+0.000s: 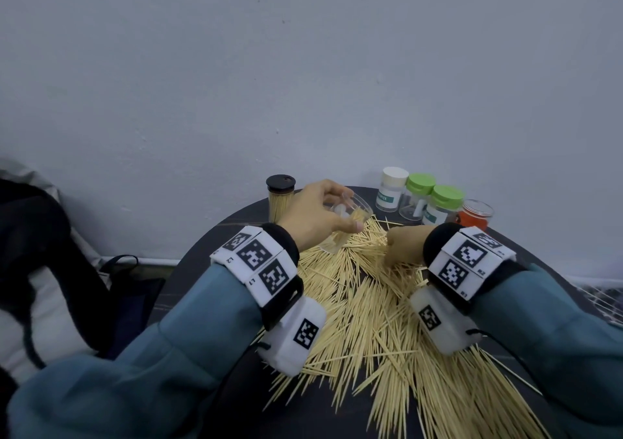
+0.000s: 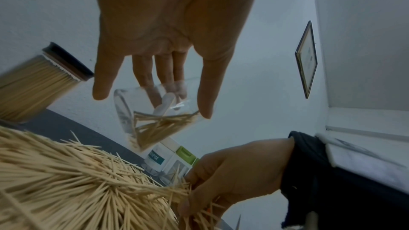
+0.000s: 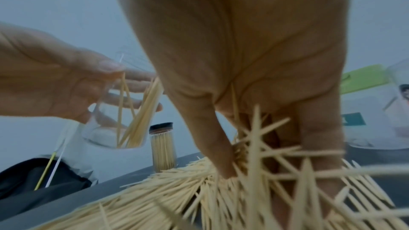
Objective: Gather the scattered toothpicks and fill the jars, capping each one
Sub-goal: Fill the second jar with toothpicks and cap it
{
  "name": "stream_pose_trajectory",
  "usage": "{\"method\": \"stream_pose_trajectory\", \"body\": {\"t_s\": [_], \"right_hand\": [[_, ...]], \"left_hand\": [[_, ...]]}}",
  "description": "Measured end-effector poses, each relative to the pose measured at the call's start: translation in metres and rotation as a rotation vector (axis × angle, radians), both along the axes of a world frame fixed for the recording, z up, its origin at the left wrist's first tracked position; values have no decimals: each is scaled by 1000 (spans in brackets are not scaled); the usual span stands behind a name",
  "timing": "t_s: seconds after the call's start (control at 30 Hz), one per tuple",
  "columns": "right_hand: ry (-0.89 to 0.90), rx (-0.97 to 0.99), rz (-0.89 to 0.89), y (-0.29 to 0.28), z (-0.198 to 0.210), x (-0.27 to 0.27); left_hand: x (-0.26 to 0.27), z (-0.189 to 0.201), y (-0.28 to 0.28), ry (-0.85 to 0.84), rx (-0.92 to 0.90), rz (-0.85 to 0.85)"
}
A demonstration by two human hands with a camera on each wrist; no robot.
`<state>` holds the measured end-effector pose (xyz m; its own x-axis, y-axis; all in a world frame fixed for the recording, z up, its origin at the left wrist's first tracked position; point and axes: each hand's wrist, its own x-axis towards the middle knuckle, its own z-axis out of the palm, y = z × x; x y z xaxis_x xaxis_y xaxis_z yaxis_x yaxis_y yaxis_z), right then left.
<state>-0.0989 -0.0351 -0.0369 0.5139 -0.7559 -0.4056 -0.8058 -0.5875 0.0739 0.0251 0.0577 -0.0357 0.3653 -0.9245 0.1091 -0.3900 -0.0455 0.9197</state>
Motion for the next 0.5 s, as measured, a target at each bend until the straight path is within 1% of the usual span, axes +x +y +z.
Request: {"method": "stream_pose_trajectory", "body": {"t_s": [0.13, 0.2, 0.23, 0.33, 0.4, 0.5], "right_hand": [[-64, 57, -25, 0, 3, -7], [-147, 135, -58, -1, 2, -12], [-240, 223, -111, -2, 0, -15], [-599, 554, -319, -3, -7, -24], [-727, 648, -383, -3, -9, -31], [-838, 725, -394, -2, -10, -37]], "left_hand": [[0, 0, 1, 4, -7, -3], [0, 0, 0, 6, -10, -5], [0, 0, 0, 6, -10, -6], [-1, -1, 0, -2, -14, -13], [-1, -2, 0, -4, -17, -18], [-1, -4, 0, -4, -16, -18]]}}
